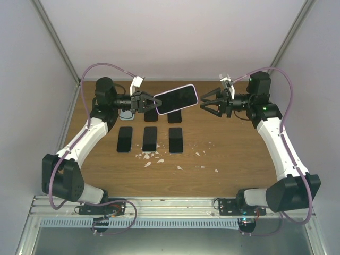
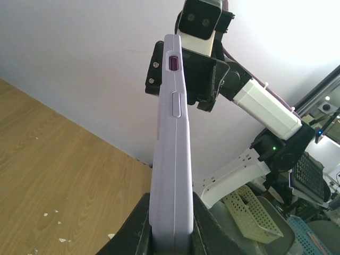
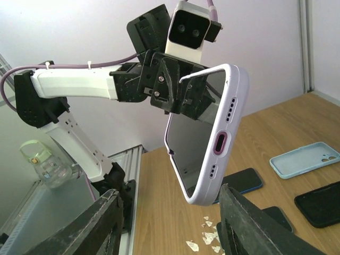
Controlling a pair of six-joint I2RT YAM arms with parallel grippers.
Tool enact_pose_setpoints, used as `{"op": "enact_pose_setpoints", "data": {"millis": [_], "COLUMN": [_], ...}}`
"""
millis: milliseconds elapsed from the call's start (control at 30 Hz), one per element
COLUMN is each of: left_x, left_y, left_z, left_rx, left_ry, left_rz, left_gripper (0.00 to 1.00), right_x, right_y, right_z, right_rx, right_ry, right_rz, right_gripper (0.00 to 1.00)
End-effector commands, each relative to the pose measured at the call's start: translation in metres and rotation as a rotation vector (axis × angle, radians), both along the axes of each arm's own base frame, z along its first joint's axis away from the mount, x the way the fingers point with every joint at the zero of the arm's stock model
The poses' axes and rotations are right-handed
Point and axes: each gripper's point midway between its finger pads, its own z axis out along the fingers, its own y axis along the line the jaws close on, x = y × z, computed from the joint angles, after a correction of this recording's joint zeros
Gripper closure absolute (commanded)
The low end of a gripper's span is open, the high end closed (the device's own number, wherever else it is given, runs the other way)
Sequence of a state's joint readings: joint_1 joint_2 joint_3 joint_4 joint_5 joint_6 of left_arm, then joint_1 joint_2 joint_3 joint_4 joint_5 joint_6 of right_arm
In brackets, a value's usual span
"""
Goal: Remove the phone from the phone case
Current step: Remove the phone case from the phone.
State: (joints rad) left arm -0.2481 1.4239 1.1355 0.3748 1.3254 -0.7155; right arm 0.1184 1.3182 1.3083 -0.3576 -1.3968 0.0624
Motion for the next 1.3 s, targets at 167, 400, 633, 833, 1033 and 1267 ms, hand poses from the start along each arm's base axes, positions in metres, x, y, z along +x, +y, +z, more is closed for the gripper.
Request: {"op": "enact_pose_setpoints", "data": {"millis": [167, 400, 633, 833, 1033, 1267], "left_x": [-0.015, -0.018, -0.024, -0.030, -0.033, -0.037], "left_y": [0.000, -0.001, -0.002, -0.001, -0.001, 0.000], "left_z": [0.026, 0.026, 0.026, 0.028, 0.029, 0.029], "left_rx": [-0.041, -0.041, -0.046, -0.055, -0.062, -0.066], "left_ry": [-0.128, -0.125, -0.125, -0.114, -0.110, -0.115], "left_rz": [-0.004, -0.011, -0.038, -0.064, -0.081, -0.092], "left_gripper": [1.00, 1.00, 1.00, 1.00, 1.00, 1.00], "right_x": [0.001, 0.008, 0.015, 0.019, 0.020, 0.020], "right_y": [0.009, 0.010, 0.009, 0.008, 0.005, 0.004], "right_z": [-0.002, -0.010, -0.014, -0.019, -0.021, -0.022], "right_rx": [-0.005, -0.024, -0.041, -0.055, -0.056, -0.053], "right_ry": [0.008, 0.012, 0.012, 0.013, 0.016, 0.019], "right_rz": [0.011, -0.020, -0.056, -0.079, -0.087, -0.085], "right_gripper": [0.55, 0.63, 0.71, 0.78, 0.81, 0.82]}}
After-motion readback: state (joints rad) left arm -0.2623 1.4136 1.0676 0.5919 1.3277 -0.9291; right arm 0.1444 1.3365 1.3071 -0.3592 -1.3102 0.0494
